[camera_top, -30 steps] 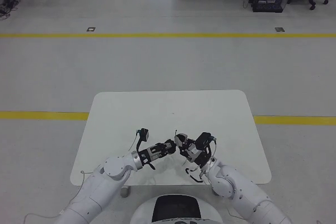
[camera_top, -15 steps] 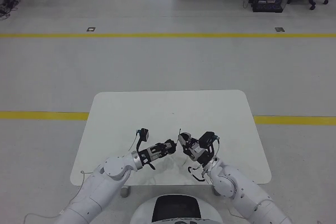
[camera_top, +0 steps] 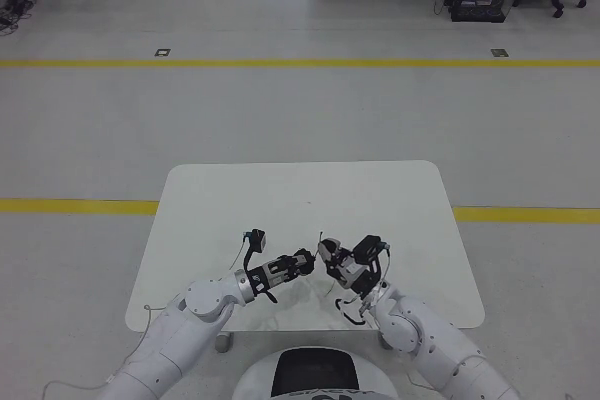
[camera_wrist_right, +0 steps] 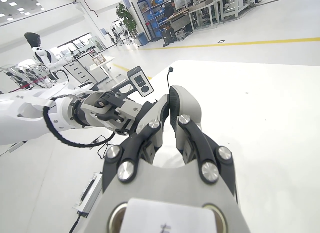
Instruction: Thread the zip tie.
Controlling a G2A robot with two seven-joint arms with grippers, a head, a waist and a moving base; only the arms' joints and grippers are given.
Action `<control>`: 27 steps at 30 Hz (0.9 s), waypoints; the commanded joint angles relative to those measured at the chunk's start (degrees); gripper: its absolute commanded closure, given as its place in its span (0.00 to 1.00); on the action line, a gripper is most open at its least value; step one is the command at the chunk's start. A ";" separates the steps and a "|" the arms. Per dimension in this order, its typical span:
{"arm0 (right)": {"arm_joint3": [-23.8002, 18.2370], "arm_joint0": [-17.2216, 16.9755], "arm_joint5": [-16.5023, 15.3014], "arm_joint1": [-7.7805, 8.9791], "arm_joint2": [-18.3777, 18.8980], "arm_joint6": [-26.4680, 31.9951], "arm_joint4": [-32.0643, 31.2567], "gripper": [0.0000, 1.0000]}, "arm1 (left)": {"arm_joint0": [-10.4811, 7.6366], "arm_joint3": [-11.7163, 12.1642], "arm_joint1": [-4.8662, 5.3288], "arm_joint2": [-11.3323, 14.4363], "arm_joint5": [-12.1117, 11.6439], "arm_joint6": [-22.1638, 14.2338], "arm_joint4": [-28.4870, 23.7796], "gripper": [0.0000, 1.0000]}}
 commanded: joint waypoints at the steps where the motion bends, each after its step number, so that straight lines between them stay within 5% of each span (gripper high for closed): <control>1: 0.06 0.07 0.00 -0.01 -0.14 0.13 0.10 1.00 | 0.00 0.00 0.00 0.00 0.00 0.00 0.00 1.00; 11: 0.19 0.40 0.00 0.12 -0.68 0.38 0.80 1.00 | 0.00 0.00 0.00 0.00 0.00 0.00 0.00 1.00; 13: 0.20 0.35 0.00 0.17 -0.62 0.38 1.30 0.00 | 0.00 0.00 0.00 0.00 0.00 0.00 0.00 1.00; 27: -4.19 -2.34 0.00 3.17 1.64 0.06 5.61 0.00 | 0.00 0.00 0.00 0.00 0.00 0.00 0.00 1.00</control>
